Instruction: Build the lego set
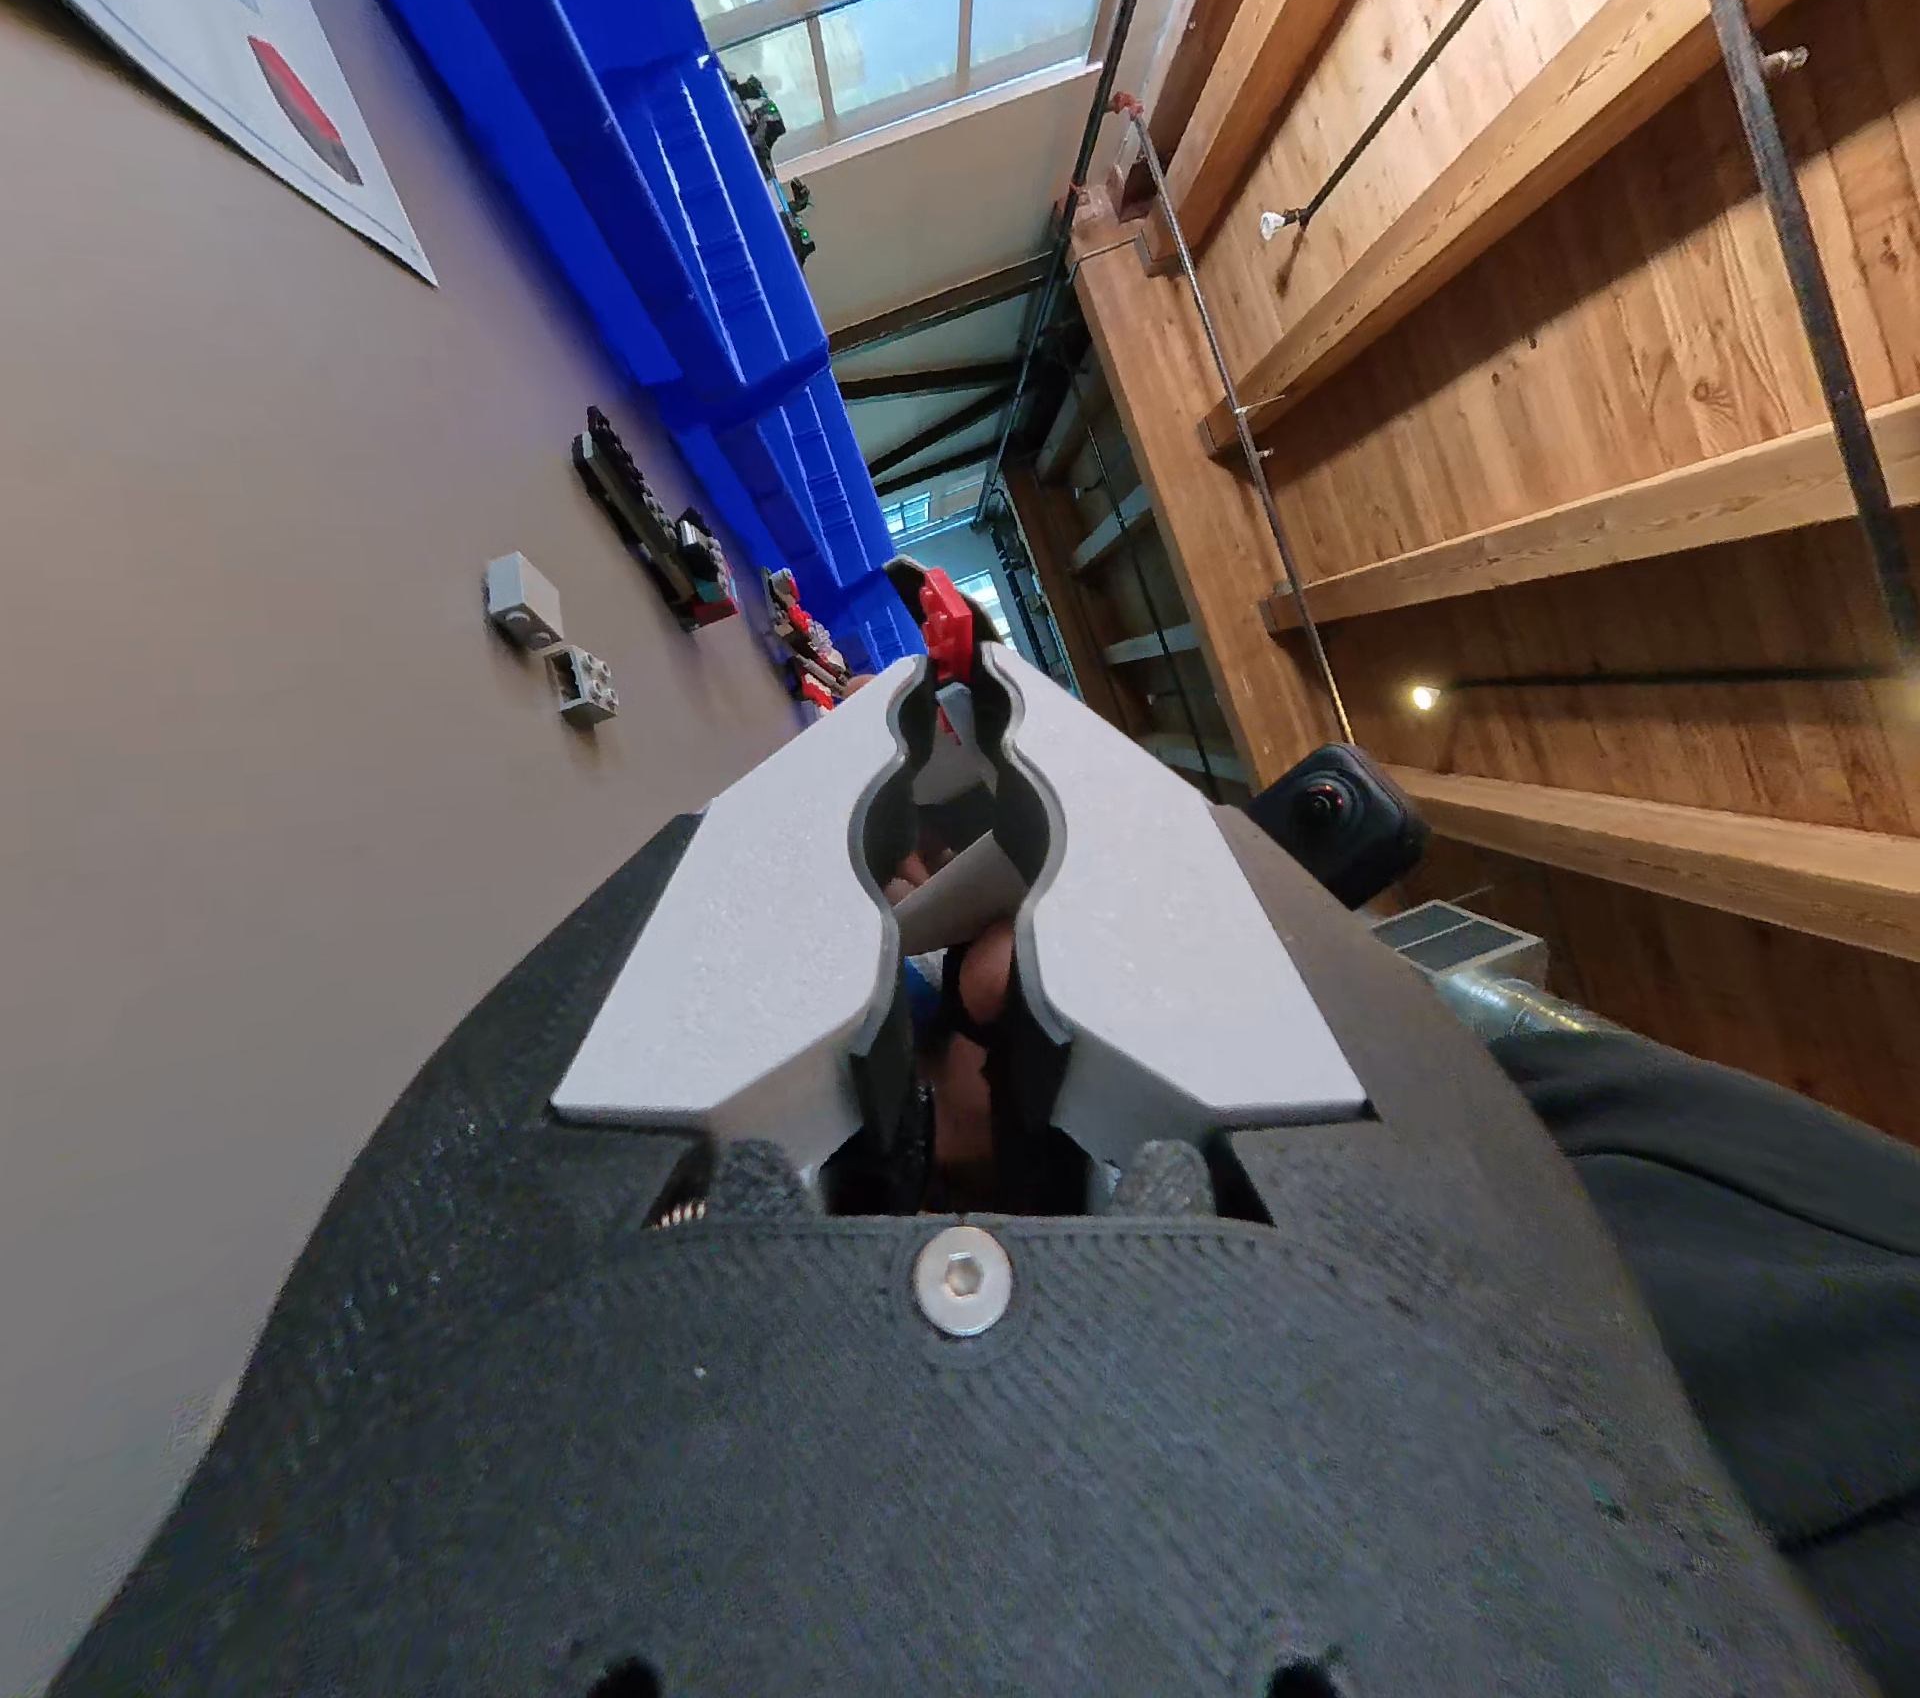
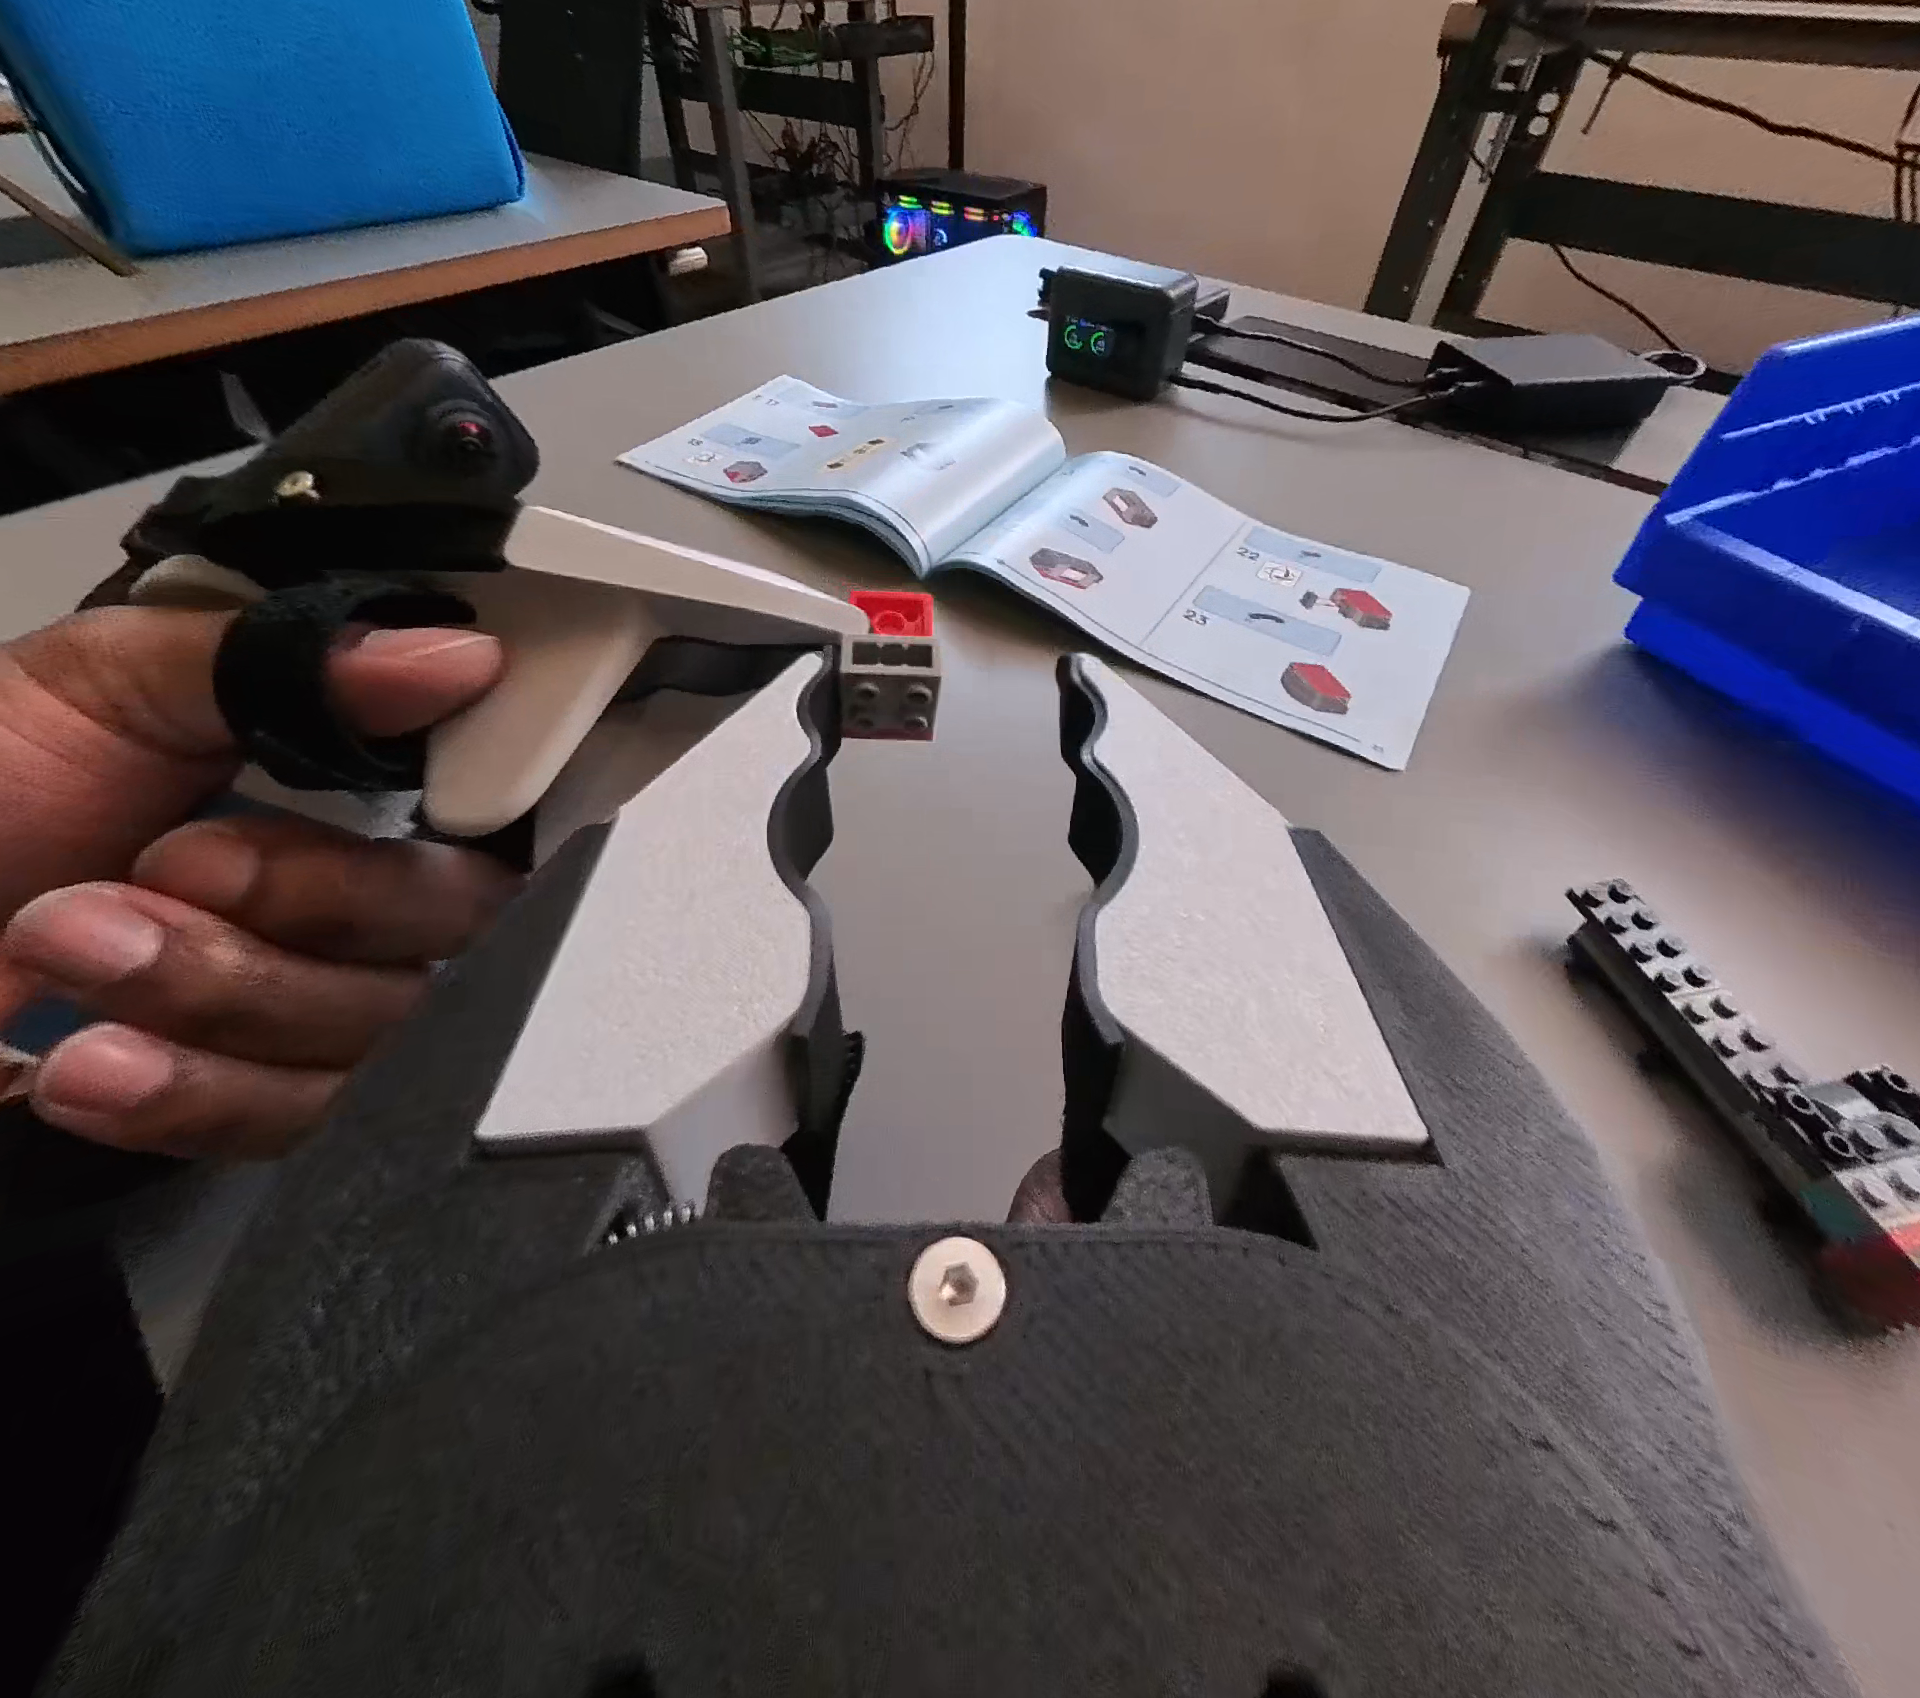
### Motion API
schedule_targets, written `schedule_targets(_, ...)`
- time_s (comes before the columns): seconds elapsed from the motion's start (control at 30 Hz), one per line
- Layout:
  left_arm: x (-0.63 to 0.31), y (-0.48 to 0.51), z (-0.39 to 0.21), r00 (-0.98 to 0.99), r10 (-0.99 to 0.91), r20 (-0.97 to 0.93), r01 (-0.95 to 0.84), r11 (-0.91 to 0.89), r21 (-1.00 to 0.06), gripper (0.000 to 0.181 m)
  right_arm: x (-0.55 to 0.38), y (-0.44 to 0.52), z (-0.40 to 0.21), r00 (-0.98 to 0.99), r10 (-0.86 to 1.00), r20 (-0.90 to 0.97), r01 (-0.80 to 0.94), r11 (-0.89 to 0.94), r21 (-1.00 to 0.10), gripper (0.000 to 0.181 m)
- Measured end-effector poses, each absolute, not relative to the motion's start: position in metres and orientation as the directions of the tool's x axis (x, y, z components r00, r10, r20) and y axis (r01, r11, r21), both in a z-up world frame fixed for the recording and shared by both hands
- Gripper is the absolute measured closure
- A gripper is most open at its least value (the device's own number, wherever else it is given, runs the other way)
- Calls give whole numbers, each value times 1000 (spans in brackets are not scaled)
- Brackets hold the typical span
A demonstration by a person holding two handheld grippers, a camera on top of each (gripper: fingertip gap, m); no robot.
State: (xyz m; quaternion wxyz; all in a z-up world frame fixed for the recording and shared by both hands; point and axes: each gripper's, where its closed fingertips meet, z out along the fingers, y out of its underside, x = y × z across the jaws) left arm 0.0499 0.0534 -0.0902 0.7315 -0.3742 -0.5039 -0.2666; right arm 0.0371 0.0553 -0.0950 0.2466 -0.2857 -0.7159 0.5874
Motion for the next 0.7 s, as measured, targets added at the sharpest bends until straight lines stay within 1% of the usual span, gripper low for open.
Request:
schedule_targets(0.1, 48, 54, -94, 328, -17, 945, 767, 589, -256, 175, 36, 55, -98, -699, 714, 31, 117, 157, -981, 141)
schedule_targets(0.27, 45, 50, -95, 320, 2, 947, 752, 607, -256, 176, 35, 50, -99, -698, 714, 52, 104, 173, -979, 144)
schedule_targets(0.7, 47, 49, -93, 328, -12, 945, 755, 605, -255, 176, 36, 49, -95, -702, 701, 122, 52, 221, -974, 143)
